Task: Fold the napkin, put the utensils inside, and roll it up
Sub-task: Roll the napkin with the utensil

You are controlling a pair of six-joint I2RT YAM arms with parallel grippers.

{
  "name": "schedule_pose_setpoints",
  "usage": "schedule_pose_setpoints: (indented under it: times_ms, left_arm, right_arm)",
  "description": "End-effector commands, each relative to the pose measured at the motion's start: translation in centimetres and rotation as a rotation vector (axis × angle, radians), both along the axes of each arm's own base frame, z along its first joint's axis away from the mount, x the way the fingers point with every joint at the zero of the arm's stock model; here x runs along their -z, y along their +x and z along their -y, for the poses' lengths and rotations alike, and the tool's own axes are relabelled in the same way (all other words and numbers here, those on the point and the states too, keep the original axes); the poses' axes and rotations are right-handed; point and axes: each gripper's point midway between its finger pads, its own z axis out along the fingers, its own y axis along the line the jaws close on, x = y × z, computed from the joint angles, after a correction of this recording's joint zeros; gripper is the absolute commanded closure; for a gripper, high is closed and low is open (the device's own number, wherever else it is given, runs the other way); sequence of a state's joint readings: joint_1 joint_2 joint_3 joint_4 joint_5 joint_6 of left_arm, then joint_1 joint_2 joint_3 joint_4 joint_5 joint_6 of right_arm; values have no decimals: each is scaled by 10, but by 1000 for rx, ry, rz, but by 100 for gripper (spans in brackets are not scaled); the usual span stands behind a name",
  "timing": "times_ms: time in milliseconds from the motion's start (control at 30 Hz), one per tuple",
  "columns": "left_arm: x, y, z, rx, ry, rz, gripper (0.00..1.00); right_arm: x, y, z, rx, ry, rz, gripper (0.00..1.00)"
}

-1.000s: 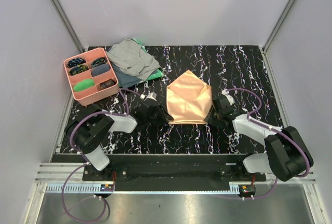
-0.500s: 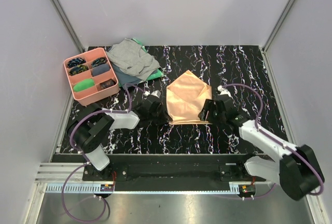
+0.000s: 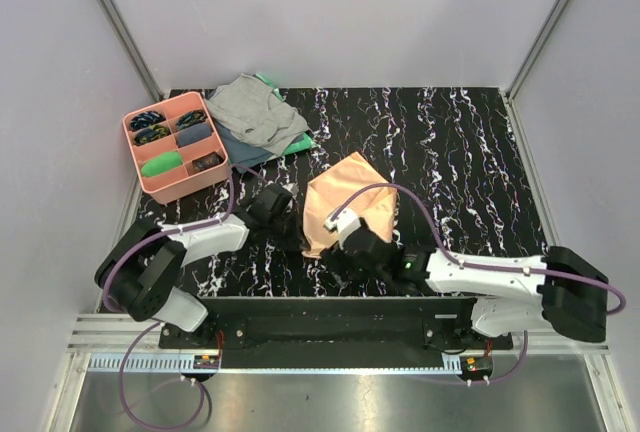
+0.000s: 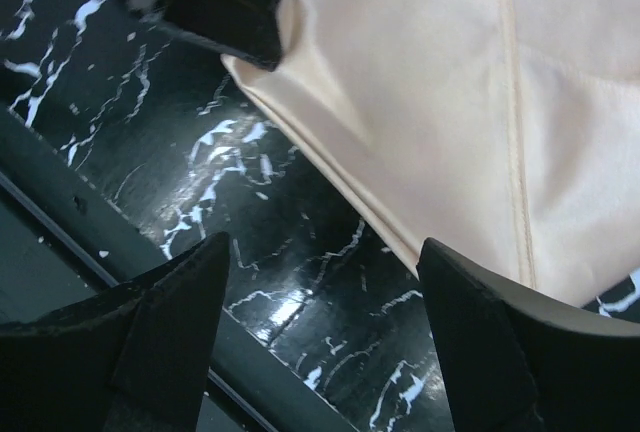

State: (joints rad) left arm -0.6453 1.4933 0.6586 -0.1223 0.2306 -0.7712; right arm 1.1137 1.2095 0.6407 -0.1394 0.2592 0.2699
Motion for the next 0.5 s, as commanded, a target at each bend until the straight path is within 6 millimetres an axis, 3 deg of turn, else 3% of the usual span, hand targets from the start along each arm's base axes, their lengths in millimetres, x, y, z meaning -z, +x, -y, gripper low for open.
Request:
schedule_pose_setpoints:
  times_ms: [0,167,467]
  left_arm:
    - [-9,-19,-10,70,-4,-29,100]
    - [-10,-25,-19,88,12,-37,100]
    - [-7,-32,-26,101,6,-65,100]
  right_arm:
    - [-22,11,-35,-30,-88,242,15]
    - [2,11,-50,-41,-266,345,14]
    - [27,9,-58,-99,-324,366,18]
